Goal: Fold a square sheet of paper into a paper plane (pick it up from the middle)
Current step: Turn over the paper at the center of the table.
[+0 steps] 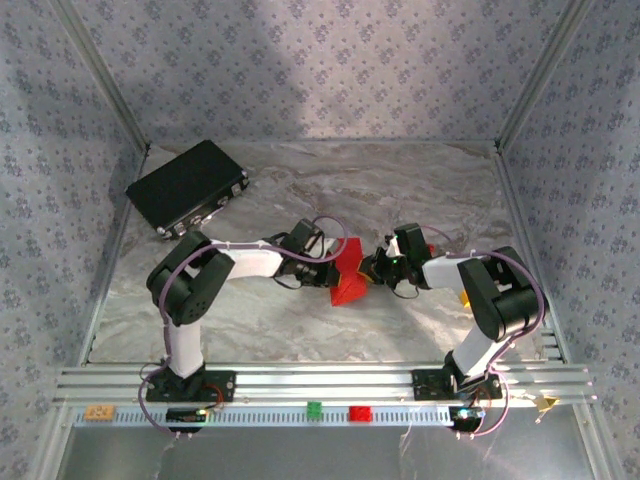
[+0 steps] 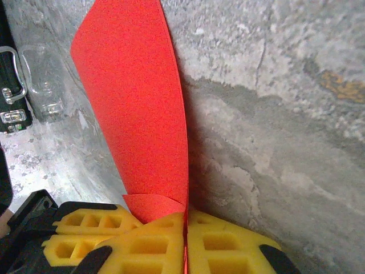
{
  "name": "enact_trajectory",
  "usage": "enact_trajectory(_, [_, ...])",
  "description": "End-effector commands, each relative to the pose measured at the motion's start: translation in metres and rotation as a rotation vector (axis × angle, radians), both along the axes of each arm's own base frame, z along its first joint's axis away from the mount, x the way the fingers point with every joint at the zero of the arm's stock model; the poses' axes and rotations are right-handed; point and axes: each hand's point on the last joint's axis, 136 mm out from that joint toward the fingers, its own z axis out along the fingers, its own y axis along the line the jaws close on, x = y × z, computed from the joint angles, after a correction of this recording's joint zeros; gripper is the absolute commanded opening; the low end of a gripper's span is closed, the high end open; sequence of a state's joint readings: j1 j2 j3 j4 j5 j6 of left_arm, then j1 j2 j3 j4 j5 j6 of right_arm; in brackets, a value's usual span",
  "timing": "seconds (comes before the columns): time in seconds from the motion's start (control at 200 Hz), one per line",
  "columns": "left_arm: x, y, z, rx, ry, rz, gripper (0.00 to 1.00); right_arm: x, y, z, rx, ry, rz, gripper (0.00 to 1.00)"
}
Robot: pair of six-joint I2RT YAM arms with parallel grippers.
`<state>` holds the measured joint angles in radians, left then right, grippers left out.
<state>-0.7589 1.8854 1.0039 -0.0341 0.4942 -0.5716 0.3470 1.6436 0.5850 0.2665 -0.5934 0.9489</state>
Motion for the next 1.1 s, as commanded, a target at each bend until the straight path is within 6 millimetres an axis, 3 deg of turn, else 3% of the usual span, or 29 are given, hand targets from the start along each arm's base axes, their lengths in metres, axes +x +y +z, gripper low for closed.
enact_trajectory(0.0, [0.001, 0.005, 0.020, -0.010, -0.036, 0.009, 0.16, -0.001, -0.002, 0.008, 0.014, -0.032, 0.013, 0.09])
enact_trajectory(0.285, [0.012, 0.023, 0.061, -0.007, -0.190, 0.084, 0.30, 0.000, -0.012, 0.034, -0.092, -0.113, 0.043, 0.08])
enact_trajectory(0.675, [0.023, 0.064, 0.105, -0.014, -0.359, 0.236, 0.43, 0.002, -0.034, 0.084, -0.430, -0.273, 0.064, 0.07])
enact_trajectory(0.919, [0.027, 0.088, 0.124, -0.004, -0.446, 0.309, 0.57, 0.005, -0.048, 0.107, -0.737, -0.393, 0.091, 0.07])
enact_trajectory(1.094, [0.032, 0.119, 0.130, 0.038, -0.493, 0.427, 0.65, 0.003, -0.061, 0.118, -1.032, -0.422, 0.121, 0.06])
